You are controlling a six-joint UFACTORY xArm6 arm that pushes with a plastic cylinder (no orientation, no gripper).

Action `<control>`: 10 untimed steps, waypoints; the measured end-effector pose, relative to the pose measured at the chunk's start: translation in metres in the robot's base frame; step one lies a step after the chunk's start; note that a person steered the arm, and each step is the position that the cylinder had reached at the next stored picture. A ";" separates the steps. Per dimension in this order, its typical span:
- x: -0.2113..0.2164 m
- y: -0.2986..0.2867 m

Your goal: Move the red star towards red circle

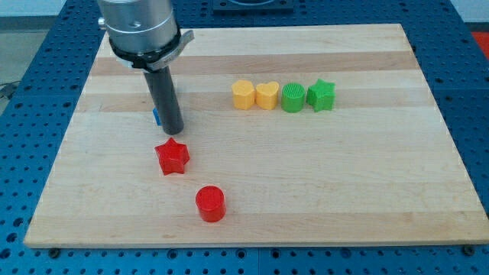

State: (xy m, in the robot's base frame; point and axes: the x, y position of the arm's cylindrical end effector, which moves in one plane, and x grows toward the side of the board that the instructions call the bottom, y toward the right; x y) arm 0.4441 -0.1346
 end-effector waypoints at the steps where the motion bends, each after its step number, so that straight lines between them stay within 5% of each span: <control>1: -0.002 -0.010; 5: 0.043 0.035; 10: -0.005 0.043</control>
State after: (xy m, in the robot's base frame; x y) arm 0.4394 -0.0915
